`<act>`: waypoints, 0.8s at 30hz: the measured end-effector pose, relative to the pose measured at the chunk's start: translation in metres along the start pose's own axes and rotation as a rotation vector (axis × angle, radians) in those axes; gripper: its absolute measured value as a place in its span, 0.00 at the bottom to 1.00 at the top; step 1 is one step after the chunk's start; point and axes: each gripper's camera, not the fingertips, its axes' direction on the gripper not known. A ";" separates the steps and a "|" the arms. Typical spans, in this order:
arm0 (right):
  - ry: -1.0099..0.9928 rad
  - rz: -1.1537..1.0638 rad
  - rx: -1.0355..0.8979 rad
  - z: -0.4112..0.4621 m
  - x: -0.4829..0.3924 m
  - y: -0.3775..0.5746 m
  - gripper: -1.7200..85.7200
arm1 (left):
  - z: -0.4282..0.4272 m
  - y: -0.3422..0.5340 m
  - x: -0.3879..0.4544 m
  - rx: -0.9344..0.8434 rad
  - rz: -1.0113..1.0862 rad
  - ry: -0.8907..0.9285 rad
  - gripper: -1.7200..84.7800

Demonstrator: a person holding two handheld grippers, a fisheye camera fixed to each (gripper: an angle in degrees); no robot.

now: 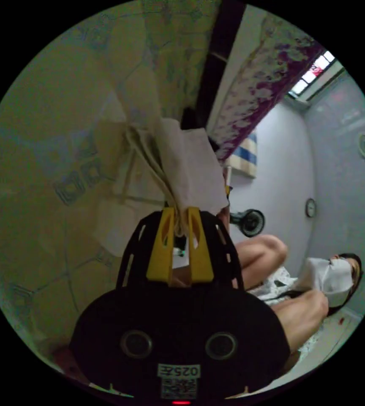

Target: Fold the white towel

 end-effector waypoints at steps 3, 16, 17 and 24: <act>0.052 -0.056 -0.129 0.071 -0.058 -0.047 0.07 | -0.055 0.013 0.072 0.046 0.126 0.051 0.06; -0.178 -0.661 -0.975 0.665 -0.334 -0.141 0.08 | -0.428 0.338 0.467 1.137 0.483 -0.363 0.04; -0.180 -0.714 -1.013 0.712 -0.349 -0.132 0.08 | -0.442 0.368 0.502 1.212 0.476 -0.460 0.04; 0.118 -0.785 -1.004 0.923 -0.308 -0.153 0.09 | -0.516 0.362 0.530 1.331 0.203 -0.696 0.04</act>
